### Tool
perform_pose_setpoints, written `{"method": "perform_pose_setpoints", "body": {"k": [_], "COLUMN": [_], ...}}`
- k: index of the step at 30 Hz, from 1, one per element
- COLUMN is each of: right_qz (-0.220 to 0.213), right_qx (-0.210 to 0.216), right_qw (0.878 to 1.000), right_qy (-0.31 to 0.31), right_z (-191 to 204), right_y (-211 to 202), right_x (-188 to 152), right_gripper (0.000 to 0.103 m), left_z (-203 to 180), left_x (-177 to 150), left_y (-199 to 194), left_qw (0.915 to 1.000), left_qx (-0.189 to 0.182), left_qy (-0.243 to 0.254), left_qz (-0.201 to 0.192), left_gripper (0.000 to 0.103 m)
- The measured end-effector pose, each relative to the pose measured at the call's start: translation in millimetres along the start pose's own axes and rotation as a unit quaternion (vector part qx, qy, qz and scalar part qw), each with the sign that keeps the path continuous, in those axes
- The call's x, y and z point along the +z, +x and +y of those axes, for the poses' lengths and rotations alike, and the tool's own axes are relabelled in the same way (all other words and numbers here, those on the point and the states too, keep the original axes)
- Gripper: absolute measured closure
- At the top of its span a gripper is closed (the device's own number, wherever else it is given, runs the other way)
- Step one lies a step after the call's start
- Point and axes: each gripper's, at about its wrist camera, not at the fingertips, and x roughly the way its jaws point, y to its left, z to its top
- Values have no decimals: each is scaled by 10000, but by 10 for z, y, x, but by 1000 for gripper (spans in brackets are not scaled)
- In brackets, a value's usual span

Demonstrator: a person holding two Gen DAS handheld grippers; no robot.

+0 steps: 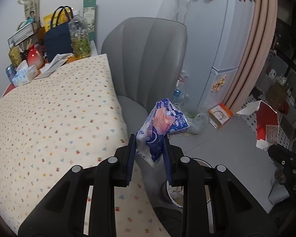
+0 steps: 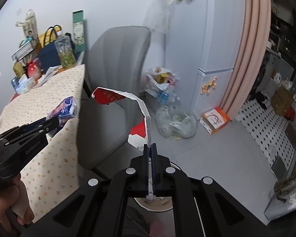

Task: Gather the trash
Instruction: 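Carry the tissue pack in the left tool and wrapper in the right tool over the bin, then open the right tool to drop the wrapper while the left tool drops the tissue pack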

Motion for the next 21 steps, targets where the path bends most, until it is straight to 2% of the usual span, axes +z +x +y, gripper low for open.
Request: {"method": "perform_pose_setpoints", "body": {"k": [17,21], "right_qz": [501,615], "right_qx": [-160,-190], "right_qw": [9975,9964], "right_qy": [468,543], "right_z": [-548,-621], "right_y": [581,709], "right_x": [-174,-194], "right_gripper": [99,94], "left_z": [-526,-582], "left_x": [-44,-52], "left_y": [562,669], "left_qw": [9978,9968], "left_qx": [-139,-134], "left_qy": [430,516], "left_qz": [483,592], "left_gripper": [77,77]}}
